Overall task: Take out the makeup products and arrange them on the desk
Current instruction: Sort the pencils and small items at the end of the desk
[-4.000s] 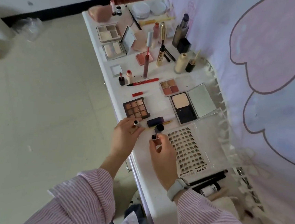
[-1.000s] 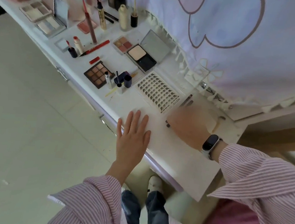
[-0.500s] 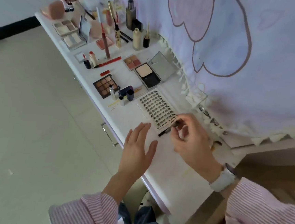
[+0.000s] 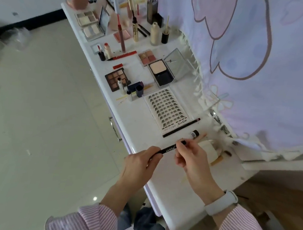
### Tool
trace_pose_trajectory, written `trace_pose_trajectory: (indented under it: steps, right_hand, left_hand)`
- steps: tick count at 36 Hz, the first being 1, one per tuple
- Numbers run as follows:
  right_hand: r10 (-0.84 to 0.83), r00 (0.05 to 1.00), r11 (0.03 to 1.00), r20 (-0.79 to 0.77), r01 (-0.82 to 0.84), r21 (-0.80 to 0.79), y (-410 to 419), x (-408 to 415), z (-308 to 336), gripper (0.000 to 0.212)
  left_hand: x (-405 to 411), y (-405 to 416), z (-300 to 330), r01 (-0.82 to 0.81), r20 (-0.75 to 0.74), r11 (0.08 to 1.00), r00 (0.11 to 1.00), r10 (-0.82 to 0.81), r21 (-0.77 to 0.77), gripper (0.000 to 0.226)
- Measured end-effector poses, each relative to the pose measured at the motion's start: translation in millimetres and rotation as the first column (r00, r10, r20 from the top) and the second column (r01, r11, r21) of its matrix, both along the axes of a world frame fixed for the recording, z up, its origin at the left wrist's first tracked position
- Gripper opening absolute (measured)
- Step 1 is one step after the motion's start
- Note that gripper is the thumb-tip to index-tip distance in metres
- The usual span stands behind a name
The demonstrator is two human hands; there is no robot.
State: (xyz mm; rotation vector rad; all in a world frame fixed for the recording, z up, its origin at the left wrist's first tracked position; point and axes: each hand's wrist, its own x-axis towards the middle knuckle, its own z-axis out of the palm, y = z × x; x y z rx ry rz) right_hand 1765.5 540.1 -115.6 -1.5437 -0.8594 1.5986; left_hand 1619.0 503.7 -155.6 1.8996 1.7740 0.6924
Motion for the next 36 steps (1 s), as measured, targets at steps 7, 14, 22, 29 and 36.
trace_pose_trajectory:
  steps: [7, 14, 22, 29, 36]
  right_hand:
    - [-0.011, 0.994, 0.997, 0.106, 0.003, 0.076, 21.1, 7.9, -6.1, 0.022]
    - [-0.02, 0.819, 0.851, 0.574, -0.287, 0.439, 15.1, -6.9, -27.1, 0.019]
    - [0.067, 0.486, 0.711, 0.872, -0.636, 0.3, 14.2, -43.9, -43.4, 0.017]
    - [0.102, 0.382, 0.68, 0.918, -0.701, 0.216, 35.9, -32.8, -28.9, 0.02]
    - [-0.063, 0.127, 0.505, 0.99, -0.851, 0.142, 53.7, -5.6, -46.4, 0.018]
  left_hand:
    - [-17.0, 8.0, 9.0, -0.108, 0.022, 0.949, 0.993, 0.12, -0.297, 0.04]
    - [-20.0, 22.8, 5.3, -0.437, 0.188, 0.822, 0.83, 0.525, -0.365, 0.009]
    - [-11.1, 57.7, -2.0, -0.661, 0.01, 0.669, 0.709, 0.705, -0.339, 0.022]
    - [-10.1, 75.1, -3.8, -0.628, -0.089, 0.682, 0.756, 0.648, -0.374, 0.026]
    - [-9.2, 65.7, -0.9, -0.608, 0.004, 0.71, 0.758, 0.652, -0.354, 0.028]
